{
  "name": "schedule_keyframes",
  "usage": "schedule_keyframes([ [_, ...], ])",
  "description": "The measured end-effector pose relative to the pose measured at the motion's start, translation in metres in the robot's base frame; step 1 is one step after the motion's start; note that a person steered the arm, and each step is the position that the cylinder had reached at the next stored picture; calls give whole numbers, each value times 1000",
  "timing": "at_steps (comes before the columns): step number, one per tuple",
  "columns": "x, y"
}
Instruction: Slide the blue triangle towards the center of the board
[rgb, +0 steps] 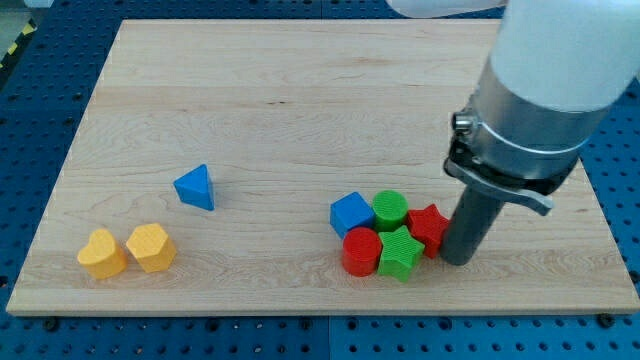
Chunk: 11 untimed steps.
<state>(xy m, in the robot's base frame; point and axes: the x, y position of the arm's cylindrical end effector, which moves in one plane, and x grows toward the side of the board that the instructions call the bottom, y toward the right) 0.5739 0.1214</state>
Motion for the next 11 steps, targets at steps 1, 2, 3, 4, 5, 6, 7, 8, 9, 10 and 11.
schedule_keyframes([
  [1, 0, -10],
  [2, 0, -11],
  [3, 0, 1],
  [4, -12, 44],
  [5, -57, 52],
  [6, -117, 20],
  [7, -154, -57],
  [8, -169, -154],
  [9, -170, -240],
  [10, -163, -319],
  [11, -143, -357],
])
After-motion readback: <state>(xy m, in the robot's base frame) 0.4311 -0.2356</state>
